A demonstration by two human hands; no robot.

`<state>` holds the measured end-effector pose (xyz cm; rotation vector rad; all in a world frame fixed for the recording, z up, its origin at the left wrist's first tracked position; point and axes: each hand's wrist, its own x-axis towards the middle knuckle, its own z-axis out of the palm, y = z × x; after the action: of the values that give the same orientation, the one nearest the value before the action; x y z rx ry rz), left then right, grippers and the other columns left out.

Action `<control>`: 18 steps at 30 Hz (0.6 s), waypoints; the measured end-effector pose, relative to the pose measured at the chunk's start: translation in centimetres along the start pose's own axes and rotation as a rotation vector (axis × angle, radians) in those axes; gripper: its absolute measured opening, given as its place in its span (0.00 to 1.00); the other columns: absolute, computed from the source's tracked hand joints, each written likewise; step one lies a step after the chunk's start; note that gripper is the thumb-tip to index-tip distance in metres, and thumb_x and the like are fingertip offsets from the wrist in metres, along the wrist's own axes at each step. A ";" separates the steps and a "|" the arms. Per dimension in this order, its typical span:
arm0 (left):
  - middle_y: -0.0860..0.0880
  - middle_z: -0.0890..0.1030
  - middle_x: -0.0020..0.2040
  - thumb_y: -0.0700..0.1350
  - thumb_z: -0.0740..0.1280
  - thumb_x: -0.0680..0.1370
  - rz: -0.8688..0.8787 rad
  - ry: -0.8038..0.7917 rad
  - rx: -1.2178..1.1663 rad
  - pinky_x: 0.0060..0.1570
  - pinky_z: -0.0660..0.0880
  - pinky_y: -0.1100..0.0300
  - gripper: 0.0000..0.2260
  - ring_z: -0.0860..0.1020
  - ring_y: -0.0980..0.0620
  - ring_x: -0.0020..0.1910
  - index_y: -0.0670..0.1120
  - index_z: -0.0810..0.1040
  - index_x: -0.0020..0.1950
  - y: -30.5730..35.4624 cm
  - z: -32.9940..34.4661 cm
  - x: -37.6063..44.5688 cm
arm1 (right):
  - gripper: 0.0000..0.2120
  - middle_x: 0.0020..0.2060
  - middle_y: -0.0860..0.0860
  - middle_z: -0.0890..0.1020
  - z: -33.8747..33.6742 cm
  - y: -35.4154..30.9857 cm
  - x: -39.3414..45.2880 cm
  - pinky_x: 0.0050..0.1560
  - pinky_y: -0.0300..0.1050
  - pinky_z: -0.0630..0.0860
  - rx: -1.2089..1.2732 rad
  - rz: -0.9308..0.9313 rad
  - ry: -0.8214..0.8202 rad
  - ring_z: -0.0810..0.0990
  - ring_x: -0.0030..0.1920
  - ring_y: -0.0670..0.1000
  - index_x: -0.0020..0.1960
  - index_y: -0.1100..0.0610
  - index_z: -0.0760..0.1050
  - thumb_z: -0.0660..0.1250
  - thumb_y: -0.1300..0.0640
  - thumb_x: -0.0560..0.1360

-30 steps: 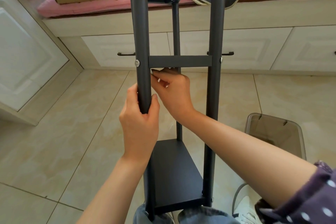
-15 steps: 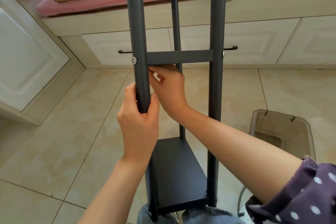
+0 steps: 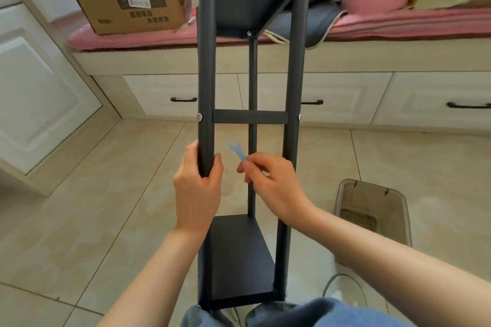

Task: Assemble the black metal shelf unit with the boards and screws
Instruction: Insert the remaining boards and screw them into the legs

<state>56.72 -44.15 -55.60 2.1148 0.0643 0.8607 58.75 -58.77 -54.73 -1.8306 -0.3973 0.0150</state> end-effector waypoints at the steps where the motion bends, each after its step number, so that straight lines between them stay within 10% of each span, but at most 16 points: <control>1: 0.49 0.80 0.46 0.41 0.68 0.80 0.002 -0.004 0.001 0.42 0.72 0.75 0.13 0.78 0.56 0.41 0.40 0.75 0.65 0.1 -0.2 -0.2 | 0.09 0.34 0.39 0.78 -0.9 -0.5 -0.7 0.38 0.28 0.72 0.001 -0.007 0.003 0.77 0.38 0.37 0.47 0.54 0.81 0.62 0.58 0.81; 7: 0.47 0.82 0.50 0.45 0.67 0.81 -0.090 -0.003 -0.035 0.43 0.75 0.75 0.15 0.81 0.54 0.46 0.44 0.74 0.67 -0.3 -0.9 -0.7 | 0.09 0.36 0.48 0.78 -6.9 -3.5 -1.5 0.36 0.35 0.70 0.033 -0.069 0.130 0.74 0.34 0.45 0.44 0.57 0.80 0.63 0.59 0.81; 18: 0.55 0.81 0.48 0.49 0.67 0.79 -0.049 0.021 -0.079 0.46 0.74 0.75 0.19 0.80 0.63 0.48 0.43 0.76 0.67 -0.6 -1.3 -0.9 | 0.15 0.50 0.55 0.82 -8.9 -6.1 5.3 0.58 0.53 0.77 0.303 0.120 0.101 0.78 0.57 0.57 0.38 0.51 0.83 0.63 0.57 0.80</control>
<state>55.46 -43.15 -56.01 2.0233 0.0910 0.8431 64.04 -64.09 -45.39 -1.5458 -0.2010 0.0623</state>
